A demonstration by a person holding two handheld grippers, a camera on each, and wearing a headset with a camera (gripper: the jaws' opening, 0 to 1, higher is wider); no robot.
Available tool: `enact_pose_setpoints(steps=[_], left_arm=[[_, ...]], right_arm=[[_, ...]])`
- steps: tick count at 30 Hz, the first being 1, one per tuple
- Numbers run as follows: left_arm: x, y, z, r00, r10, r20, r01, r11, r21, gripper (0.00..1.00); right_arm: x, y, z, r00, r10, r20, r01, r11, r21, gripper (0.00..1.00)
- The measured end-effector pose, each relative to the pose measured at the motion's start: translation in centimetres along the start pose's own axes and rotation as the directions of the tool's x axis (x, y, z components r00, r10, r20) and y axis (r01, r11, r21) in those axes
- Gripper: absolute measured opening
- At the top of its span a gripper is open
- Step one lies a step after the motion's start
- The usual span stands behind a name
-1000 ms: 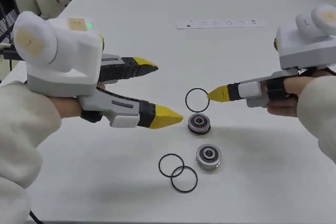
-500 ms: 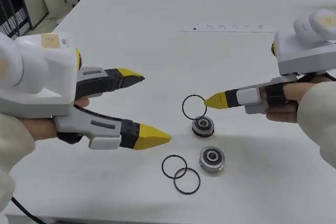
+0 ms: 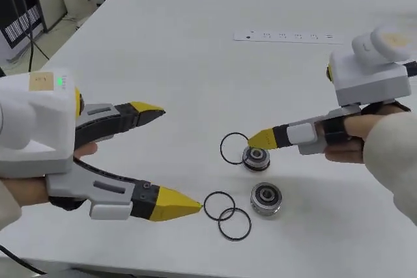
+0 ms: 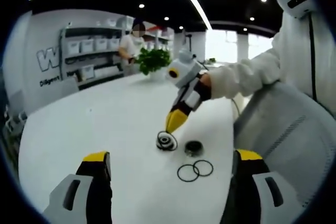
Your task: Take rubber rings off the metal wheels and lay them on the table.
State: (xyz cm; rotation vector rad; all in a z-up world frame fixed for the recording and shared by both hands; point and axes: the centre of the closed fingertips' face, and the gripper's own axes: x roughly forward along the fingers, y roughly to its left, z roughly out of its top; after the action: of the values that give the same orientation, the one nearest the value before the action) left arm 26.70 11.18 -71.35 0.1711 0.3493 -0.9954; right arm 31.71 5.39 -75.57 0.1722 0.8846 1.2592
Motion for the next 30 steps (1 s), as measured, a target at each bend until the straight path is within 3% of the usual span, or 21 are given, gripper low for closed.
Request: enact_pose_setpoints(steps=[16,30], left_arm=[[0.4,-1.3,-1.6,0.9975,-0.051,-0.049,0.050,0.998,-0.028,1.00],[0.5,-1.6,-1.9,0.9958,-0.068,-0.061,0.066,0.997,-0.045,1.00]], right_arm=[[2.0,1.3,-2.7,0.9936,0.025,-0.110,-0.029,0.999,-0.029,0.00],[2.5,0.6,-4.5,0.9833,-0.004,-0.182,-0.004,0.999,-0.046,0.00]])
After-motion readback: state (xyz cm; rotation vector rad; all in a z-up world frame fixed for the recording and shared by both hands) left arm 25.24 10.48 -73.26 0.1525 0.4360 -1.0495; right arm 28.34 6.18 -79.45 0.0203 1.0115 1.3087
